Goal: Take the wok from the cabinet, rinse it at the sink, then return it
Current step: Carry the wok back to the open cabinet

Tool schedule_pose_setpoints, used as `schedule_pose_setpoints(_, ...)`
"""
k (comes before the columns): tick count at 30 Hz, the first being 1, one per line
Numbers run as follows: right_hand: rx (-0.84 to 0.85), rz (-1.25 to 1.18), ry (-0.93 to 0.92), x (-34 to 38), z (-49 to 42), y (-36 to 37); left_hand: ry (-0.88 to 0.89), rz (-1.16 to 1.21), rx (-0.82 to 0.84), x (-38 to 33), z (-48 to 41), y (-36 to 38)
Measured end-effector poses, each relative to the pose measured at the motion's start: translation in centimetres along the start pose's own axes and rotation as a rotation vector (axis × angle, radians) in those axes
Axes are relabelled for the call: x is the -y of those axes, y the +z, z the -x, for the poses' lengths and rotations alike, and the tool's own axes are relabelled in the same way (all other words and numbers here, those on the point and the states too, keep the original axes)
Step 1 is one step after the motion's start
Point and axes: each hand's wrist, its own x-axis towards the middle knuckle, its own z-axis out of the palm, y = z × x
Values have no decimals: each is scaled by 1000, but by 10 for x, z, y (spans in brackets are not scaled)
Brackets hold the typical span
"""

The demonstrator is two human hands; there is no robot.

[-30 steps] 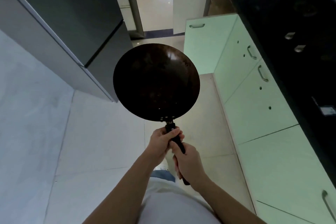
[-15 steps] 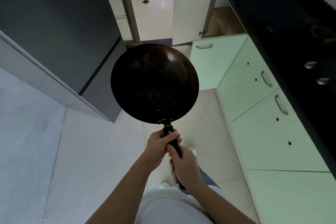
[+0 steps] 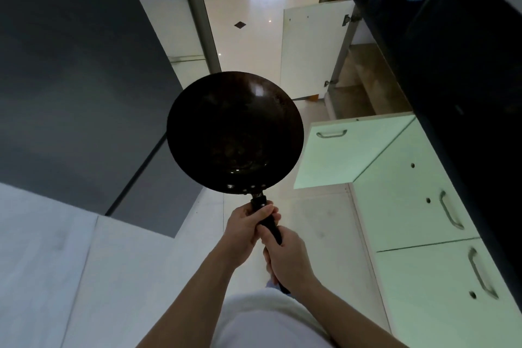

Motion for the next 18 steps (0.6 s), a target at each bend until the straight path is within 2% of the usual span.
schedule_pose_setpoints(8,4,5,-39,39,-104,-32,5,27,-16,-61,-90,40)
schedule_pose_setpoints(18,-11,28,18,74,-222,-34,-31,-12,-12,-121,-203,38)
